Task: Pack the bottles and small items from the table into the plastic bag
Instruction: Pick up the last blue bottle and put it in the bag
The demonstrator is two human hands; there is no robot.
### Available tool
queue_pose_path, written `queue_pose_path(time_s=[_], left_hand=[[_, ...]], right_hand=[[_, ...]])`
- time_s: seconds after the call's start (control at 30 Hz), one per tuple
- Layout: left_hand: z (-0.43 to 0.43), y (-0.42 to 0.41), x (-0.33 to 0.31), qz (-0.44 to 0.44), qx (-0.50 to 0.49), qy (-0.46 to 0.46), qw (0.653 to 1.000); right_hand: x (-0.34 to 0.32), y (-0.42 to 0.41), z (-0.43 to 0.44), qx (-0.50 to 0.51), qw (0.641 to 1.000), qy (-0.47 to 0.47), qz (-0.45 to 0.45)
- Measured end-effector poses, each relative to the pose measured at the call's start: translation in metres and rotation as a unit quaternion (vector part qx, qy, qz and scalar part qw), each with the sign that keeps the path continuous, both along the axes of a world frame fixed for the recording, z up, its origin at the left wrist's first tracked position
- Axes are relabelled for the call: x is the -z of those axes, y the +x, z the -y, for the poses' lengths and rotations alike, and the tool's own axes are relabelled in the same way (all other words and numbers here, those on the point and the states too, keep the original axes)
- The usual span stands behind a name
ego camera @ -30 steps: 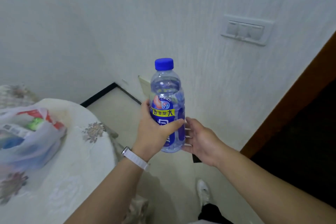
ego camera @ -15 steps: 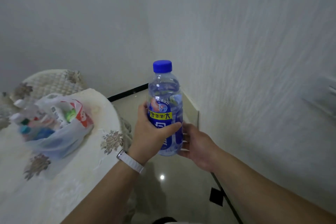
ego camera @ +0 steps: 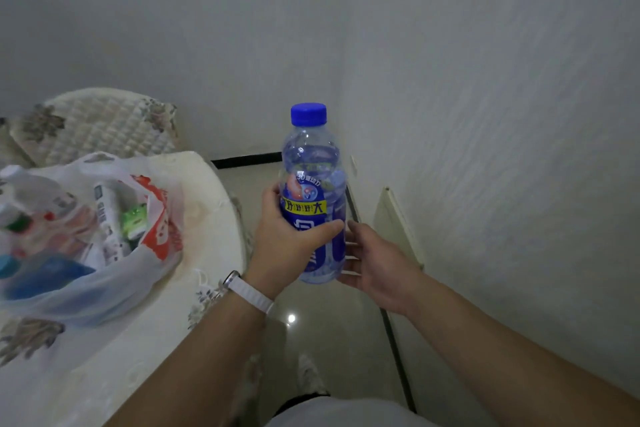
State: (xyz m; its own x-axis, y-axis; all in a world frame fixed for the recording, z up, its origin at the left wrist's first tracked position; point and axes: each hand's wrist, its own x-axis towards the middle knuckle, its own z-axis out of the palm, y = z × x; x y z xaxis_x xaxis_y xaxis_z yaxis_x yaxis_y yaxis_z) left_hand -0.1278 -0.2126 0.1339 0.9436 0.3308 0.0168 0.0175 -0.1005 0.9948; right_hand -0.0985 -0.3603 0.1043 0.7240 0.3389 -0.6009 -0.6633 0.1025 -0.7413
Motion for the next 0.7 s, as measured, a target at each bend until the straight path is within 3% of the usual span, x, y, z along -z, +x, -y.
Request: queue_pose_path(time_s=[0.37,0.7], left_hand=[[-0.113,0.105,-0.006,0.007,-0.078,0.0,0.997],[-0.184,0.167,0.009,-0.03,-0.247,0.009,0.969]], right_hand=[[-0.003,0.129,-0.115,-0.119,0.992,-0.029,0.015],[0.025,0.232,-0.217,-0.287,0.958,0.009,-0.027]])
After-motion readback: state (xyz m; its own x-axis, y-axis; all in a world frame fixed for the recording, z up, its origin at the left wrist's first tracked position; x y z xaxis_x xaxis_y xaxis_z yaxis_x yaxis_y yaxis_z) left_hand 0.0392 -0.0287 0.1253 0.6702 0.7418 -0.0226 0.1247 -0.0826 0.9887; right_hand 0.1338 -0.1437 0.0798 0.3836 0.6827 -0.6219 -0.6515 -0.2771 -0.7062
